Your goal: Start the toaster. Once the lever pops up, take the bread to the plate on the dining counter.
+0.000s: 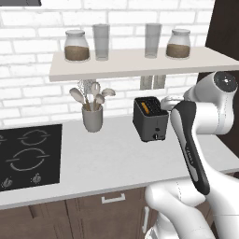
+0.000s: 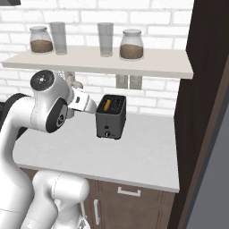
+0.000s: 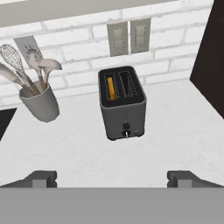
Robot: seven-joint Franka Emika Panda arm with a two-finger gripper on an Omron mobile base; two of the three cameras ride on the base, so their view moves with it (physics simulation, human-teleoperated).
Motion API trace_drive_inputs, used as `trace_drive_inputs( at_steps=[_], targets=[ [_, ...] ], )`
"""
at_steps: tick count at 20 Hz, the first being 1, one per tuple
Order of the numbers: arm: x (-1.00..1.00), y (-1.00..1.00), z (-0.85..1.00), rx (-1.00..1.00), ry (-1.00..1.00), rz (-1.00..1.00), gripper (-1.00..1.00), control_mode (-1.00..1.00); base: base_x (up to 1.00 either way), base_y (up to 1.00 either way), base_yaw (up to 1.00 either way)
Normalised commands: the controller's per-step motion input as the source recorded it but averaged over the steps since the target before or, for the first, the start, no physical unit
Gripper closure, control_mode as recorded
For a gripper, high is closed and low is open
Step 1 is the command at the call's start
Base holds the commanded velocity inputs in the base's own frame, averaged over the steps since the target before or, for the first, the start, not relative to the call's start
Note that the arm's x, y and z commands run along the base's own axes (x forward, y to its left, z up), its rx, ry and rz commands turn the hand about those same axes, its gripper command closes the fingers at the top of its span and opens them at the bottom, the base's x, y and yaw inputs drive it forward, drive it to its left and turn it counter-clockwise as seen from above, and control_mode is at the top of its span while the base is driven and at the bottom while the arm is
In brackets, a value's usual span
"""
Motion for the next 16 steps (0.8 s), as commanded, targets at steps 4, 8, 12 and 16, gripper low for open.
trace_drive_inputs(
  at_steps=[4, 8, 12, 16],
  targets=[
    [0.00, 0.00, 0.00, 0.00, 0.00, 0.00, -1.00, -1.00, 0.00, 0.00, 0.00],
    [0.00, 0.00, 0.00, 0.00, 0.00, 0.00, -1.00, -1.00, 0.00, 0.00, 0.00],
    [0.00, 0.00, 0.00, 0.00, 0.00, 0.00, -1.00, -1.00, 0.00, 0.00, 0.00],
    [0.00, 0.00, 0.00, 0.00, 0.00, 0.00, -1.00, -1.00, 0.00, 0.00, 0.00]
  ],
)
